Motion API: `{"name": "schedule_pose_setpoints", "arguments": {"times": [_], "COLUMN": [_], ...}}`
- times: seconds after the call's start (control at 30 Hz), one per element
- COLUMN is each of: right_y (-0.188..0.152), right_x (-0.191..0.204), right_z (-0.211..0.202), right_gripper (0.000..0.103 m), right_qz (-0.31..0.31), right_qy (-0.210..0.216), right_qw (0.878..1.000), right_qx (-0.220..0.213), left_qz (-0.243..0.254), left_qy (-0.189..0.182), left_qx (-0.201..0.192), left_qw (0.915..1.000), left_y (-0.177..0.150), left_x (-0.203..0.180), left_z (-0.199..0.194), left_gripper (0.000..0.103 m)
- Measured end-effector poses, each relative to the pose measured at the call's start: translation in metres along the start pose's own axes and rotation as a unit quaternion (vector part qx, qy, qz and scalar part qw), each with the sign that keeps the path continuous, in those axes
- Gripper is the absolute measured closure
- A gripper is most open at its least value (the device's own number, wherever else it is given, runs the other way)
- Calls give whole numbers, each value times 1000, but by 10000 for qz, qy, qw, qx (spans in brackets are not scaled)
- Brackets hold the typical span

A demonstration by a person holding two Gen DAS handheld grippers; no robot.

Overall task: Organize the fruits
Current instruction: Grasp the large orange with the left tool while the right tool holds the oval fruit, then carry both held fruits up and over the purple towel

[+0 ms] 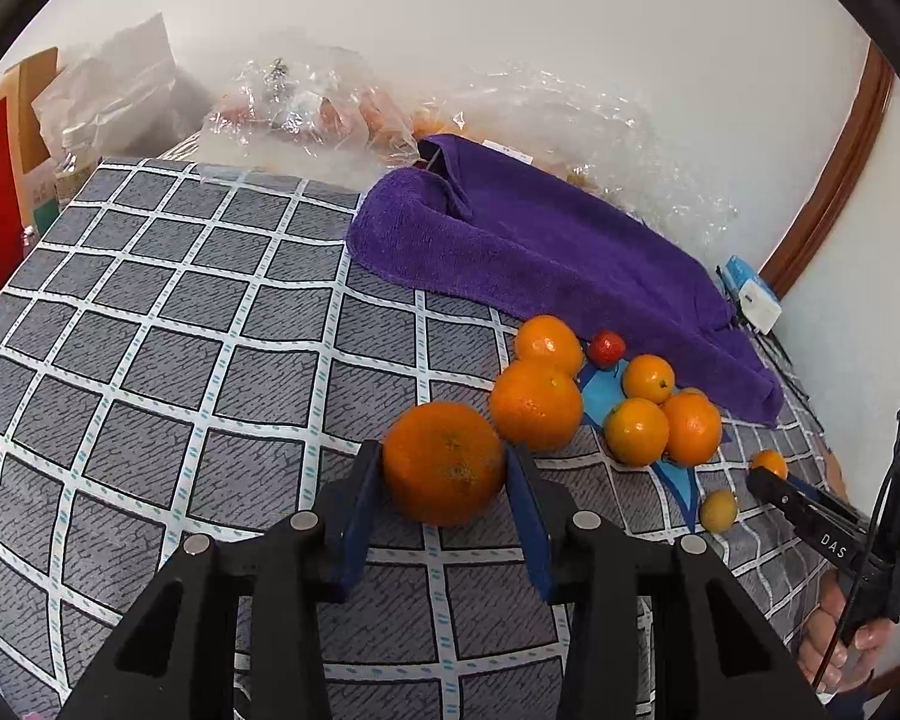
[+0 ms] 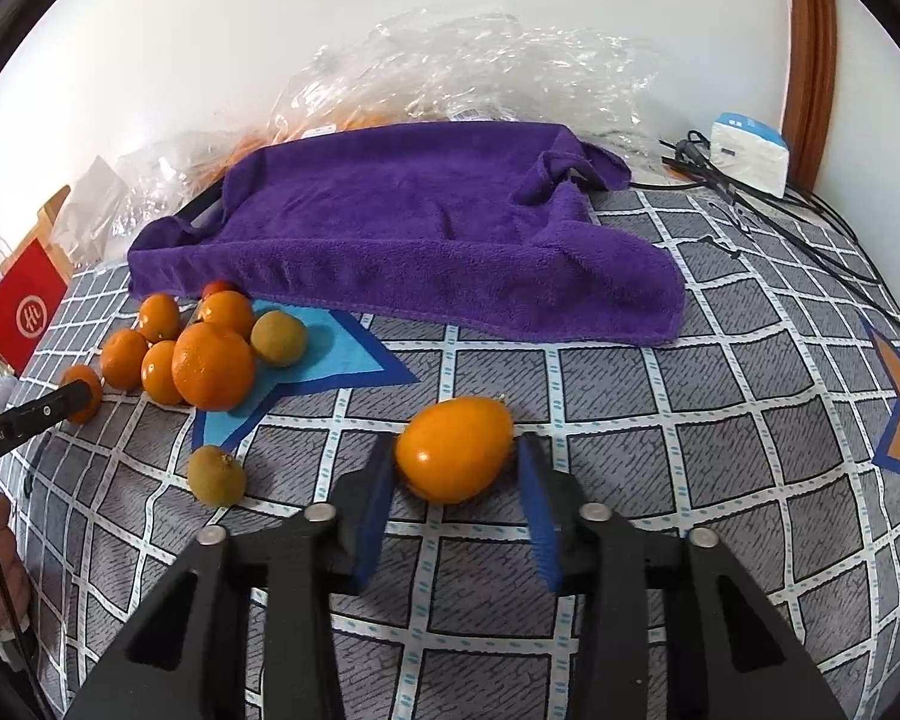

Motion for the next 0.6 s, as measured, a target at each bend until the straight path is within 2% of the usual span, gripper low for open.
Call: {"name": "schedule_pose_setpoints", "arguments": {"times": [0.27,0.47,0.6], "right_y": [0,0,3], "right_x": [-7,-10,-9], "right_z": [-9,-16,-21], "right_gripper": [65,65,65], "right_qz": [204,274,220], "right_qy": [209,131,71], "right_qw": [9993,9988,9987], "right_qx": [-238,-387,-458], "left_qz": [-72,-32,-217], "left_qy": [120,172,-186], "left_qx": [-374,-583,-551], "left_qw": [9992,9981,9981], "left_y": [1,2,4], "left_x": [2,1,7], "left_z": [-15,-23,-26], "left_gripper": [64,64,64]}}
Point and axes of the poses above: each gripper's, at about its wrist camera, not at the fingertips, and z roughly the way its jaws point, x to its left, y to its top, the point moved 2 cm from there along z, roughly the way its jaws point, and after that the axes turned 7 degrees about z, right-handed, at the moved point
